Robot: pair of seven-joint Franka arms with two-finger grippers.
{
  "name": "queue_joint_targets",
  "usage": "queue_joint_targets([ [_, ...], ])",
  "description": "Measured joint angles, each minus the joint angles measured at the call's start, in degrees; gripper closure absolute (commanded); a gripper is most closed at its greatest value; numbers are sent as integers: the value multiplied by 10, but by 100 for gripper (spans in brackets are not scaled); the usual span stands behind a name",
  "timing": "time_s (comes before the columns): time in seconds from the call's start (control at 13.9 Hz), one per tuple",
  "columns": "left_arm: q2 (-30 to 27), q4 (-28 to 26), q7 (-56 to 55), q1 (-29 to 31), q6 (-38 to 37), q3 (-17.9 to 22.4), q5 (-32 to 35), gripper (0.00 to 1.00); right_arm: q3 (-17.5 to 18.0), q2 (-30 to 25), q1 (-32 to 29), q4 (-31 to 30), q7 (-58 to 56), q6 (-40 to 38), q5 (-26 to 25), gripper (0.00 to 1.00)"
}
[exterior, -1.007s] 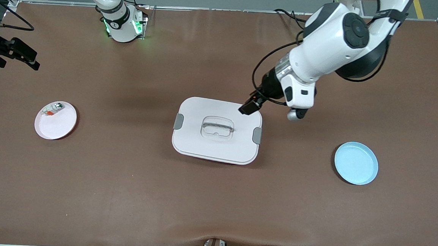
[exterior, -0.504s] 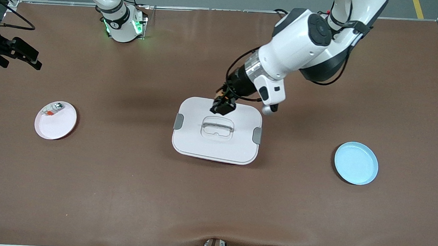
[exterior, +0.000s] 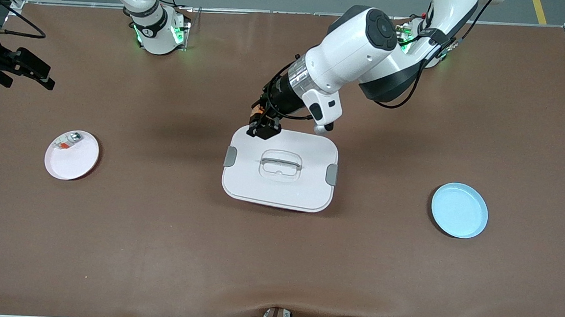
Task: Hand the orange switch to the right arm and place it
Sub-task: 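Lift the switch with the left gripper and carry it over the white box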
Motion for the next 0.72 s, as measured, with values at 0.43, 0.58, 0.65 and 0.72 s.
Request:
queue_joint_targets([
  [0.43,-12,40,-53,-1,12,11,2,70,3,0,1,1,2,13,0,0],
  [0.58,-20,41,-67,0,12,24,3,70,4,0,1,2,1,12,1,0],
  [0.65,-22,41,-70,0,12,27,3,70,4,3,2,2,1,11,2,0],
  [0.72,-24,41,-75,0,11,28,3,70,5,6,4,3,1,9,2,0],
])
